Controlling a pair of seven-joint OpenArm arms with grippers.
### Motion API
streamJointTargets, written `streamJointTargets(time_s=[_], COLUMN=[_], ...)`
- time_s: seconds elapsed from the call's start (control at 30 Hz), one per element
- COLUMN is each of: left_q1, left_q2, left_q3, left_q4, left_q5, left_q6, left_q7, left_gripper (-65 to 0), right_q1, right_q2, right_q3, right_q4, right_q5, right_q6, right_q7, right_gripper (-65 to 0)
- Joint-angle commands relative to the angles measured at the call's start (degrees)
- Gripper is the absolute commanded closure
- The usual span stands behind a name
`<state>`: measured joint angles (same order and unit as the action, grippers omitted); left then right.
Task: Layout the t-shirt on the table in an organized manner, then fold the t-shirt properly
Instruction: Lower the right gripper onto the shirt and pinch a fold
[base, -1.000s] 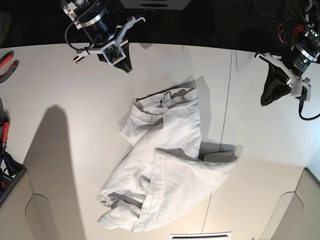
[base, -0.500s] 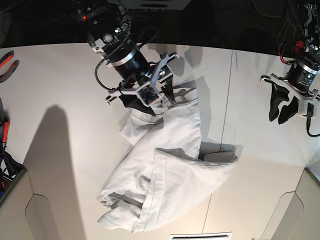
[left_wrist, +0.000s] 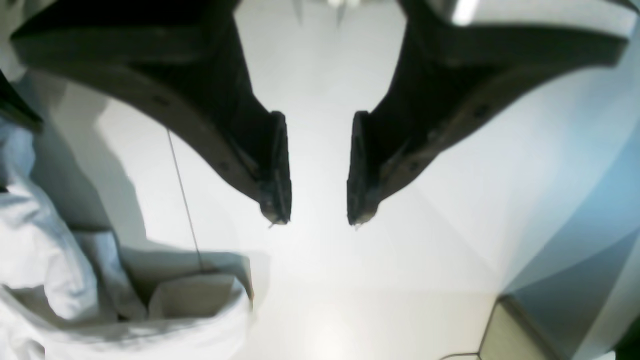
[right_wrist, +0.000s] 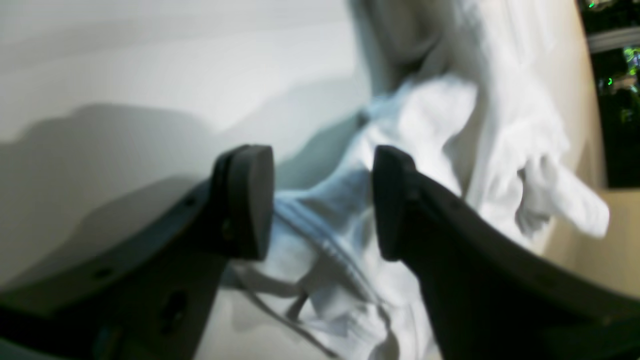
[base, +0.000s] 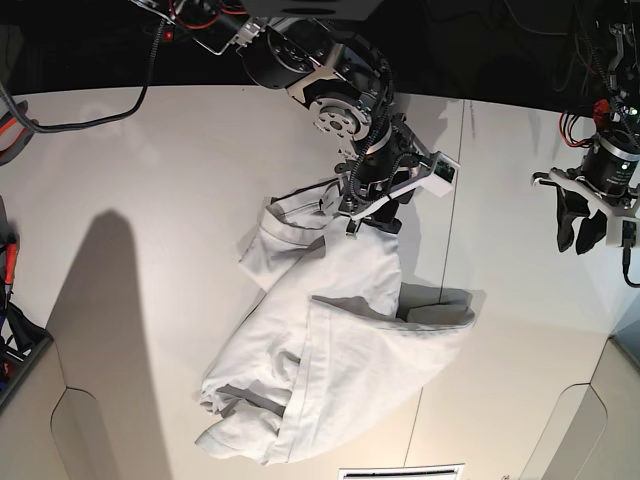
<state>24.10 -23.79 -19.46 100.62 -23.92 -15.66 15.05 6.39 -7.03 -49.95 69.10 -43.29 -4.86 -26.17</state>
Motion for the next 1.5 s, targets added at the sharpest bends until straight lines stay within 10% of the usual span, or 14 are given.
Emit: streamJointTargets(time_s=[0.0,0.2,0.37,0.77,1.0,1.23,1.47], left_q1=[-0.28,-0.55,-1.38,-1.38,-1.38,-1.66,-7.08], left_q2=[-0.81,-0.81,-0.81,-0.81,-0.81,-0.81,0.61], left_q3=[-0.39,-0.39,-0.39,-0.39,-0.39,1.75,15.23], left_q4=[0.79,0.76,0.76,0.74,0.72,0.72,0.72], left_q5=[-0.46,-0.5,-0.55,-0.52,-0.74,-6.32,5.68], left_q6=[0.04,0.04,0.02,0.02,-0.07,-18.93,-14.64], left_q7=[-1.22,-1.22,-1.05,-1.05,-1.01,-0.68,-6.14], left_gripper=[-22.6,-22.6,-22.6,-22.6,-22.6,-22.6,-22.6], right_q1=[1.27,3.93,5.25,9.77,15.5,25.62,34.53], right_q2=[-1.64,-1.68,-1.68,-1.68,-1.53,-1.42,-1.66], right_q3=[-0.22,0.22,0.15,1.31,12.68,23.76,24.44], right_q4=[-0.48,-4.24,-2.36,7.06,7.37,7.34,7.3], right_q5=[-0.66,-0.24,-0.26,-2.82,-1.36,8.46,11.34], right_q6=[-1.18,-4.61,-5.46,-8.44,-7.93,-3.41,-3.39], right_q7=[1.27,1.31,1.03,-1.57,-1.68,-0.15,-0.2], right_gripper=[-31.4,-30.9,0.0,0.0,0.0,0.0,0.0])
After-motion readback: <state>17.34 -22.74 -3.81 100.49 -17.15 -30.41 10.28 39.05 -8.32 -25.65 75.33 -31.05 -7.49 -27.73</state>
